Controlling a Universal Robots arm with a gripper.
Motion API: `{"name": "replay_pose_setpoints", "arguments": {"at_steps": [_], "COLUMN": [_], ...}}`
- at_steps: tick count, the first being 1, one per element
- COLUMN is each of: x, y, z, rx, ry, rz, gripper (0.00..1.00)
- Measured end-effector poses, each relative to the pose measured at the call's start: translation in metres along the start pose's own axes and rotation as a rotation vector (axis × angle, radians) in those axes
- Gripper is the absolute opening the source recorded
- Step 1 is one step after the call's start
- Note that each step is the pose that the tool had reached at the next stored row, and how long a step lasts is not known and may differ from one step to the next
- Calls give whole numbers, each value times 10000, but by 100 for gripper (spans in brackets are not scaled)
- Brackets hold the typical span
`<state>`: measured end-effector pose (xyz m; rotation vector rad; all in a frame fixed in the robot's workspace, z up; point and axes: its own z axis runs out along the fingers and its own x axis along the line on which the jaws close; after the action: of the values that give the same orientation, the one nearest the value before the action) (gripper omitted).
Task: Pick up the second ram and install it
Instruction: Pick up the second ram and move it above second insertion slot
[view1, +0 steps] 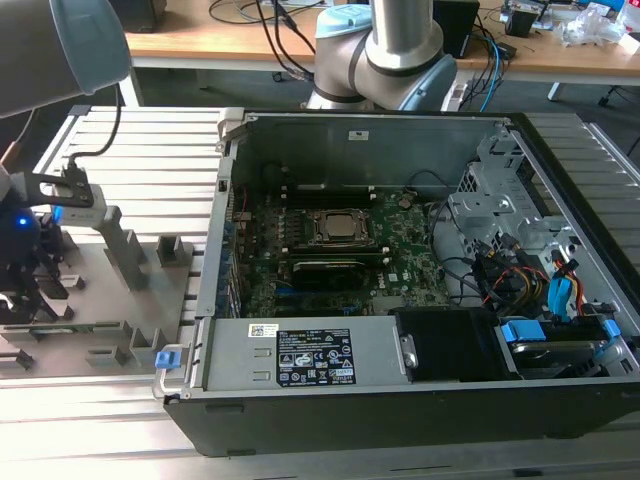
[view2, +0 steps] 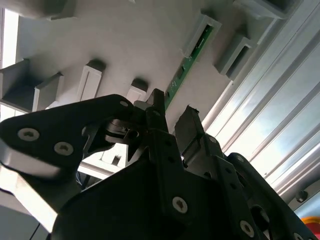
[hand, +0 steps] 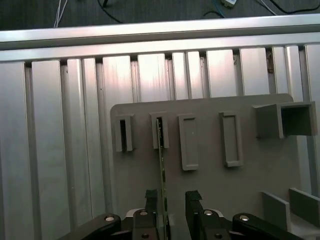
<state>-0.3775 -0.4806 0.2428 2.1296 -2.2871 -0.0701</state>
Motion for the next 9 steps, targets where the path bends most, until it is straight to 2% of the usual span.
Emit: {"name": "replay_pose_setpoints", "arguments": {"at_steps": [5, 9], "x": [50, 57], "y": [-6, -26], "z": [32, 131], "rx": [0, -2], "ry": [9, 16], "rz": [-36, -179], "gripper": [36, 36]}}
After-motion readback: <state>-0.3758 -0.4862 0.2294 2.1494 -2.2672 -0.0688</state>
